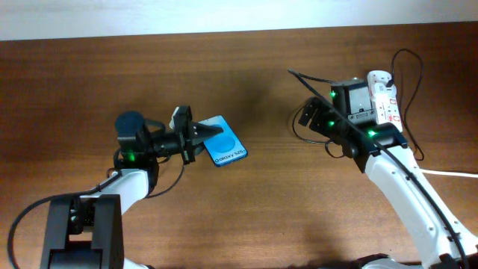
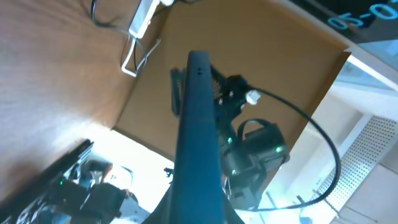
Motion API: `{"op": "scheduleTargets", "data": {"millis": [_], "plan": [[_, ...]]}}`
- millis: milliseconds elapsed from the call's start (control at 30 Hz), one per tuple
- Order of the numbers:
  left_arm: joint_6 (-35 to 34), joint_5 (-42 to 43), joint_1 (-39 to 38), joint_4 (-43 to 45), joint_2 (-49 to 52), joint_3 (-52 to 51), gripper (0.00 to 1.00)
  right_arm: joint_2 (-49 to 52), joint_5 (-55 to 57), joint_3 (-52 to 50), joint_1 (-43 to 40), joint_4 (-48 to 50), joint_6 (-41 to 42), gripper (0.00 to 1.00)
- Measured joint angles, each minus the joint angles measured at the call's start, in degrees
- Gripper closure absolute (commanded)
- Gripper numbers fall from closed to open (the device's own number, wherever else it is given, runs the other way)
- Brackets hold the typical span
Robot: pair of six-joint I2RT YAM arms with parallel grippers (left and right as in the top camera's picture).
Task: Plug charger to phone and switch on socket
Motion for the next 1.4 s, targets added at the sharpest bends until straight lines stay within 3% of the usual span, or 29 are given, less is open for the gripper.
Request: {"op": "scheduleTargets", "data": {"millis": [67,100,200,267,500,633,833,1067,1233,1300,1400], "plan": [[-0.2,1.1,0.0,0.4,0.0,0.0,1.0,4.7,1.1,0.5,0.0,4.3,-1.6,0.06],[-0.2,1.3,0.0,0.5,0.0,0.1,1.0,8.3,1.3,1.6,0.0,4.4,-2.2,0.12],[-0.2,2.2,0.0,0.6,0.0,0.2,1.0,23.2,1.5,10.9,0.0,1.1,-3.0,0.18],[-0.2,2.4,0.0,0.6,0.0,0.3,1.0,34.4,1.6,22.0,0.0,-2.1,-1.9,0.35],[-0.2,2.5,0.0,0.7,0.0,0.3,1.0,42.6,1.5,25.0,0.0,0.8,6.3,0.48],[-0.2,2.5,0.0,0.7,0.0,0.3,1.0,42.8,2.4,25.1,0.0,2.2,8.3,0.7],[-0.2,2.5,0.0,0.7,0.0,0.3,0.99,42.8,2.8,25.2,0.0,-0.5,8.5,0.94],[-0.2,2.6,0.0,0.7,0.0,0.3,1.0,42.8,0.7,25.3,0.0,-2.9,6.6,0.96],[-0.3,2.4,0.0,0.7,0.0,0.3,1.0,35.3,-4.7,25.6,0.0,-17.2,-0.4,0.96],[0.4,2.6,0.3,0.6,0.0,0.3,1.0,19.2,-15.1,26.3,0.1,-30.3,-9.2,0.96],[2.4,2.6,1.9,0.6,0.2,0.9,1.0,6.8,-25.7,26.5,1.1,-41.1,-18.3,0.96]]}}
